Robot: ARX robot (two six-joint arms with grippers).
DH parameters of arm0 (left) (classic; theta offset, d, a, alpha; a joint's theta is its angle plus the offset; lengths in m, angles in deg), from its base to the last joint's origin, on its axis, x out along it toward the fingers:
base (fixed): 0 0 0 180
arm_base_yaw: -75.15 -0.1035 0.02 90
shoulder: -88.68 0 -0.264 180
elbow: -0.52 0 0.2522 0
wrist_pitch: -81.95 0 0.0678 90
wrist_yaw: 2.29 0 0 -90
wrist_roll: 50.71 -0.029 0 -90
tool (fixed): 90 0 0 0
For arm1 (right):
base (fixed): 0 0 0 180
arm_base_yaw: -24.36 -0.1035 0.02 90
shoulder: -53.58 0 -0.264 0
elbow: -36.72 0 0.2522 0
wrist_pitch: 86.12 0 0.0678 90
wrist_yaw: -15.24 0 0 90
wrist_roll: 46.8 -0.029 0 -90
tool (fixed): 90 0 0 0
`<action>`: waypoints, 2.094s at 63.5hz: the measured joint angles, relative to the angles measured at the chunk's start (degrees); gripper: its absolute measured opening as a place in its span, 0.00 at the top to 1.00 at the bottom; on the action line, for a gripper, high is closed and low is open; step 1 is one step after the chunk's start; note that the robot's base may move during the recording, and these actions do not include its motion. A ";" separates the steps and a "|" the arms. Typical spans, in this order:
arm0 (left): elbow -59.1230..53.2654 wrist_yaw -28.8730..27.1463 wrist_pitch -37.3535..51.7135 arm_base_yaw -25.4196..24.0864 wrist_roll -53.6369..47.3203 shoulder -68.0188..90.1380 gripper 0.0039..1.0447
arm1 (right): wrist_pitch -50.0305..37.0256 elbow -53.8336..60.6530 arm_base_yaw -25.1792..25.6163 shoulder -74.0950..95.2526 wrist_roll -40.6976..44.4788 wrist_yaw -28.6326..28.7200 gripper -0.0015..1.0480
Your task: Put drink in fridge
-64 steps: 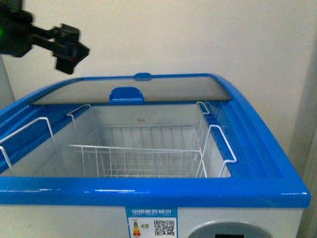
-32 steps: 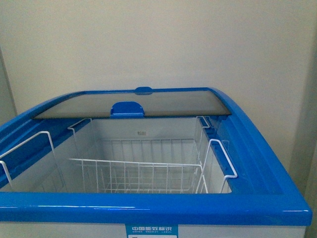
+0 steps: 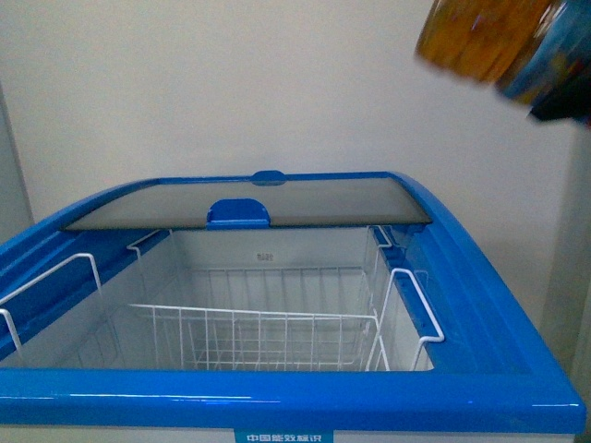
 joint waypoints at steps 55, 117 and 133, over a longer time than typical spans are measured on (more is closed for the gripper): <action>-6.84 0.02 -9.40 0.00 0.11 -17.29 0.98 | -6.84 -22.67 -18.21 42.21 11.39 -11.43 0.64; -6.84 0.02 -24.85 0.00 0.13 -32.28 0.46 | -25.16 -20.04 -19.74 53.07 11.74 -16.90 0.53; -6.84 0.00 -24.85 0.00 0.09 -32.28 0.06 | -24.92 -20.00 -19.74 51.93 11.89 -15.17 0.14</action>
